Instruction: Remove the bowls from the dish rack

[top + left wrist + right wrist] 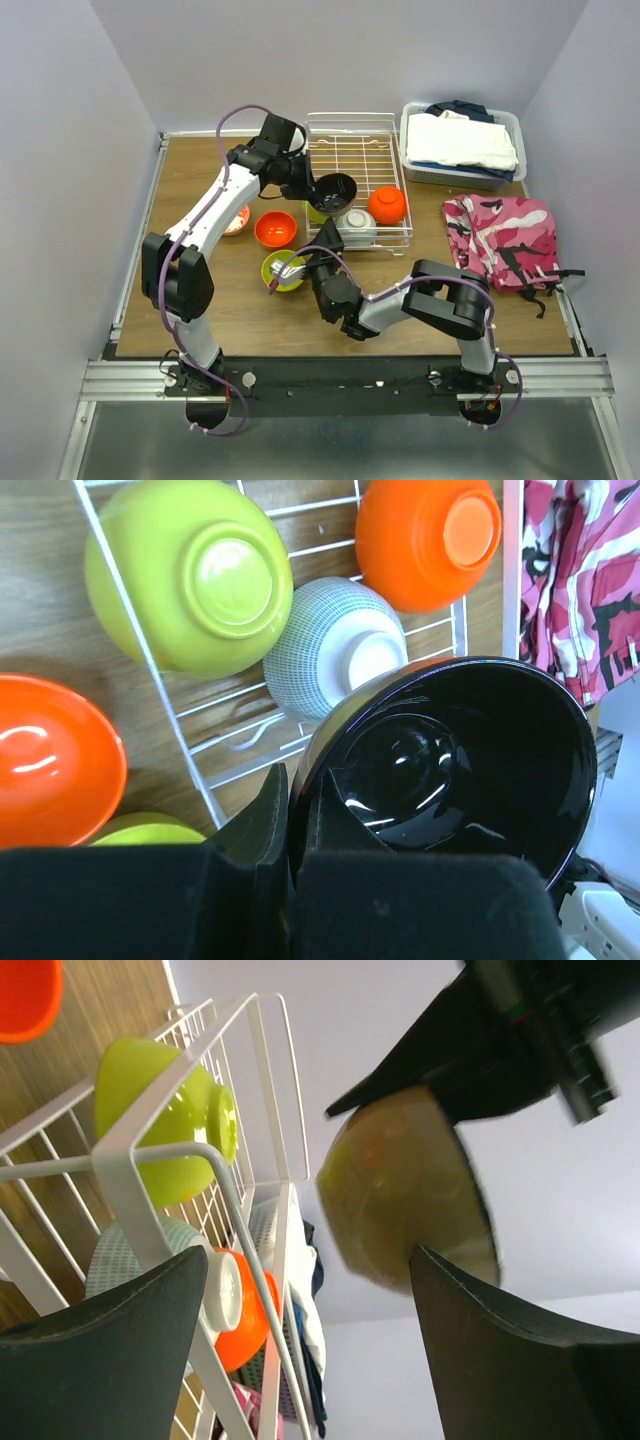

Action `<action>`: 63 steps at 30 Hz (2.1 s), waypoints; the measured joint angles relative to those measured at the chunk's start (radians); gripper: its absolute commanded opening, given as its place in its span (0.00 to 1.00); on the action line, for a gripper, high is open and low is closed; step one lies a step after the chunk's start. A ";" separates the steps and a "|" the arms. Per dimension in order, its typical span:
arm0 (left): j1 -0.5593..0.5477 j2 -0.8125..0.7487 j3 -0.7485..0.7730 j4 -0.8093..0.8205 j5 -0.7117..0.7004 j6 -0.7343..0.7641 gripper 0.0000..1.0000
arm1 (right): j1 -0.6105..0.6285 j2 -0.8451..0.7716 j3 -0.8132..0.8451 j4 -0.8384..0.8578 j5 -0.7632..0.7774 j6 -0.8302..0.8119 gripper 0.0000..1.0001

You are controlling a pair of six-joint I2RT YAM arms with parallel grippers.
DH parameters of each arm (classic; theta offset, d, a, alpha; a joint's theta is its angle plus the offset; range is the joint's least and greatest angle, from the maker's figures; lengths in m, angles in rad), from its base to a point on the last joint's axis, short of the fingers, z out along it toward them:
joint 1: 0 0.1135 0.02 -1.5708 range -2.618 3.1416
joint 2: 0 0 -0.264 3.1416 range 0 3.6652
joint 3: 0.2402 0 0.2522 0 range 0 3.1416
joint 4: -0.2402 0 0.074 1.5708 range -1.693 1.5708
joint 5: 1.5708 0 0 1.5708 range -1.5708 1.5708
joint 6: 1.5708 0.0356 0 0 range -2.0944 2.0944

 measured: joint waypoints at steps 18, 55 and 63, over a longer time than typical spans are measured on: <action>0.343 -0.510 -0.434 0.143 -0.344 0.007 0.00 | 0.023 -0.307 0.152 -0.768 0.059 0.754 1.00; 0.494 -0.767 -1.189 0.412 -0.452 -0.290 0.83 | -0.278 -0.688 0.136 -1.378 -0.377 1.738 1.00; 0.494 -0.840 -1.104 0.346 -0.477 -0.216 0.99 | -0.437 -0.618 0.227 -1.431 -0.532 1.766 1.00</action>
